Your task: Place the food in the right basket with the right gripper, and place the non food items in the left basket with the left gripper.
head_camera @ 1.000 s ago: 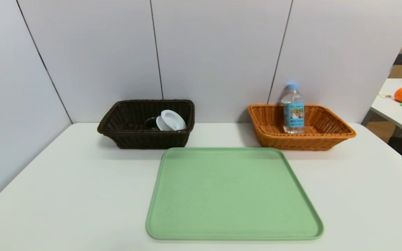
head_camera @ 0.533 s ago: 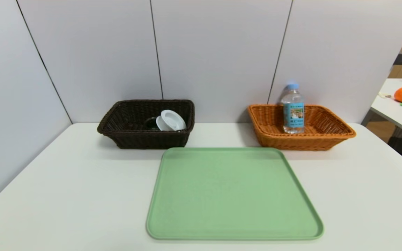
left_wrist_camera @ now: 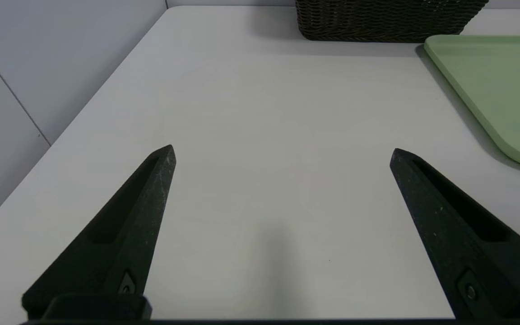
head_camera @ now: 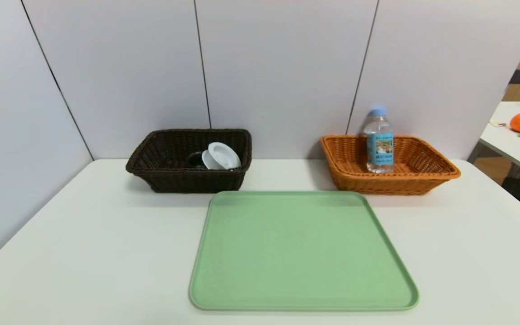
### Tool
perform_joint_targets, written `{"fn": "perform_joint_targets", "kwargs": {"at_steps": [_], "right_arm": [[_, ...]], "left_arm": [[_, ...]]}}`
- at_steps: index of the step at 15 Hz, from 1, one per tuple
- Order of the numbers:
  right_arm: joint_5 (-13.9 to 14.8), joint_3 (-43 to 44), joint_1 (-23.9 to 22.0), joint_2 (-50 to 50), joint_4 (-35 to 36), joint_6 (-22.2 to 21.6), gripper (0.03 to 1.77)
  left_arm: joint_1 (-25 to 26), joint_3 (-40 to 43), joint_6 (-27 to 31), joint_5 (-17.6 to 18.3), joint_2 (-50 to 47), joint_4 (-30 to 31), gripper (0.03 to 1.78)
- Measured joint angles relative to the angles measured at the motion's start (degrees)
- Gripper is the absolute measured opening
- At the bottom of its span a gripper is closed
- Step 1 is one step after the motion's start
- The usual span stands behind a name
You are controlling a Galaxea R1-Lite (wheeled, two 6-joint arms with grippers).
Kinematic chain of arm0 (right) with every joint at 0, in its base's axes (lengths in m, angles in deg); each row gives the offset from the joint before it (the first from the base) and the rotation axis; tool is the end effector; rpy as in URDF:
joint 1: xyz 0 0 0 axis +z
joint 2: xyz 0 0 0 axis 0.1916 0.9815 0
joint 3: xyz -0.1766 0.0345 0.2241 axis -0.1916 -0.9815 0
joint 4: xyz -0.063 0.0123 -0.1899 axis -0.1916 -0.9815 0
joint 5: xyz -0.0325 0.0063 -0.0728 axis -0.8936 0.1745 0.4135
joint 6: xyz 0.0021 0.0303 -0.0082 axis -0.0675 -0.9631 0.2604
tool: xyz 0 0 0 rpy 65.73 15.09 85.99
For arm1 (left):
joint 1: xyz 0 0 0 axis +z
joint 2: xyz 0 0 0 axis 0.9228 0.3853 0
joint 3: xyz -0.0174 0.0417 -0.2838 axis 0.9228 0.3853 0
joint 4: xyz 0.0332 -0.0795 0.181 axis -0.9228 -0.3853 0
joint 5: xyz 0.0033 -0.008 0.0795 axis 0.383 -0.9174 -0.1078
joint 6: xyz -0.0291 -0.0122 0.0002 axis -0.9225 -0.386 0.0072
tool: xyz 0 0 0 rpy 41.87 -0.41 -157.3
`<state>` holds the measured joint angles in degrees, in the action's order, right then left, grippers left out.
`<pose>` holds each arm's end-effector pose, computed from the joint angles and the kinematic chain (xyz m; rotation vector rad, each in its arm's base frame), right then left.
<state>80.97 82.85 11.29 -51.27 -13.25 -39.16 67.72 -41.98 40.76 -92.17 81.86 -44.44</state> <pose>0.0041 -0.0042 0.0984 -0.1745 -0.1002 -0.1379 0.0063 0.0014 0.0872 -0.0205 0.0083 0.0518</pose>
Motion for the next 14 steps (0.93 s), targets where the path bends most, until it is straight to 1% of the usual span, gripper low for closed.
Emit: {"fn": "perform_joint_targets", "kwargs": {"at_steps": [1, 2, 4, 5, 8, 9, 11, 12, 13, 14], "right_arm": [[-0.7, -1.1, 0.0, 0.0, 1.7, 0.2, 1.70], [-1.6, -1.7, 0.0, 0.0, 1.4, 0.1, 1.70], [-4.2, -2.2, 0.0, 0.0, 1.0, -0.1, 1.70], [-4.8, -2.2, 0.0, 0.0, 0.7, 0.0, 1.70], [-7.6, -2.6, 0.0, 0.0, -0.2, 0.4, 1.70], [-8.0, -2.7, 0.0, 0.0, -0.2, 0.5, 1.70], [-10.3, -3.1, 0.0, 0.0, -1.9, -1.1, 1.70], [-10.5, -2.9, 0.0, 0.0, -4.1, -2.8, 1.70], [-10.5, -2.7, 0.0, 0.0, -5.0, -4.1, 1.70], [-10.5, -2.6, 0.0, 0.0, -5.1, -4.4, 1.70]], "left_arm": [[0.0, 0.4, 0.1, 0.6, -0.4, 0.0, 1.69], [0.0, 0.8, 0.8, 1.8, -0.6, 0.1, 1.69], [0.0, 2.1, 3.5, 2.8, -0.8, 1.0, 1.69], [-0.1, 2.5, 4.2, 3.2, -0.9, 2.0, 1.69], [-0.1, 3.2, 4.2, 3.4, -0.9, 2.7, 1.69], [-0.1, 3.3, 4.0, 3.2, -0.9, 2.7, 1.69], [-0.1, 3.3, 3.6, 3.1, -0.9, 2.9, 1.69], [-0.1, 3.4, 3.6, 3.1, -0.9, 3.0, 1.69], [-0.1, 3.4, 3.4, 3.0, -0.9, 3.0, 1.69], [-0.1, 3.4, 3.3, 2.9, -0.9, 3.0, 1.69]]}}
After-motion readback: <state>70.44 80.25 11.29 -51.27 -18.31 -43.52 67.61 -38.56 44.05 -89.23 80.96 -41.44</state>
